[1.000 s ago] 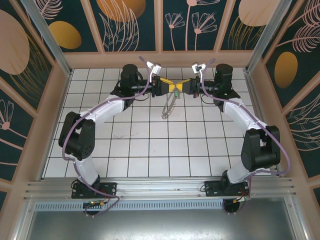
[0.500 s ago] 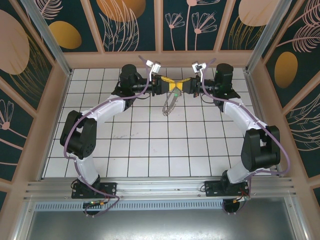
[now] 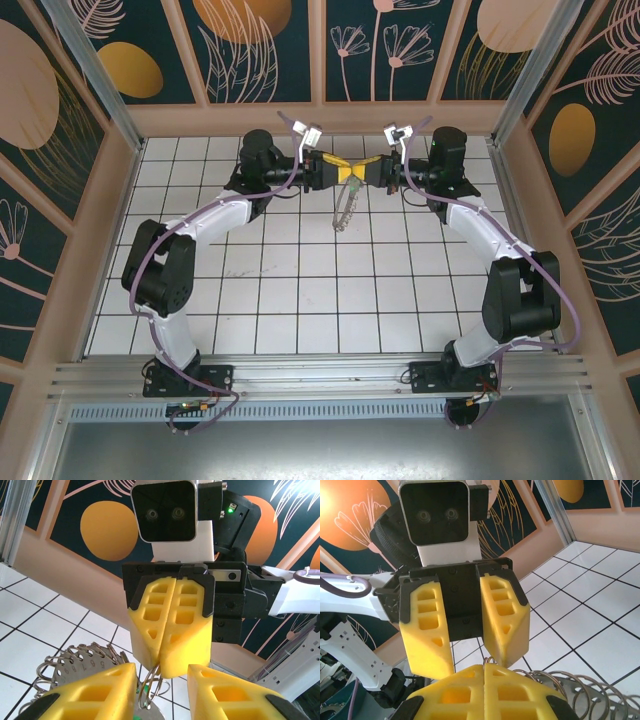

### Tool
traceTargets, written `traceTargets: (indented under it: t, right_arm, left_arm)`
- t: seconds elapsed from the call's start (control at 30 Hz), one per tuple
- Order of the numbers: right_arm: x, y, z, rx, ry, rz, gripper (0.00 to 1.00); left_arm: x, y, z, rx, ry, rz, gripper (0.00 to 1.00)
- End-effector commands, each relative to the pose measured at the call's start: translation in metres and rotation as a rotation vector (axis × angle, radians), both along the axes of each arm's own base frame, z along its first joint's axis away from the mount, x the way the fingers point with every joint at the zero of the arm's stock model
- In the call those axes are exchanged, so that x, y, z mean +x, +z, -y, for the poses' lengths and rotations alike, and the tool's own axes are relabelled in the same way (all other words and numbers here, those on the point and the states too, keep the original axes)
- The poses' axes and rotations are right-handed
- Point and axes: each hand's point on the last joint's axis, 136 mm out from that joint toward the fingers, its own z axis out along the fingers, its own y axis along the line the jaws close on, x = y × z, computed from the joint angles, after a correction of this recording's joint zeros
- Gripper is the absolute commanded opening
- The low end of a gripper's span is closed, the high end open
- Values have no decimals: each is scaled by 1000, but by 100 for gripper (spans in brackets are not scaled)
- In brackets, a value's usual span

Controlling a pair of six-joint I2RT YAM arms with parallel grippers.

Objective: Put the keys on the keyring

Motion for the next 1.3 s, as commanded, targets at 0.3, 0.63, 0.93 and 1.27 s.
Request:
traceTargets:
  t: [0.3,0.63,0.93,1.27]
  right_arm:
    - [-3,13,-5,20,38,69,0]
    - [0,14,-7,22,33,65,0]
    - [4,22,24,50,-130,72,39]
    - [-6,-4,34,62,-186,38,45]
  left_arm:
    - [1,2,1,-29,-27,22,13]
    - [-2,10,1,-60,-39,25,0]
    - [-3,27,-6,-156,10,-4,0]
    - [-15,49,-12,-202,-8,18,0]
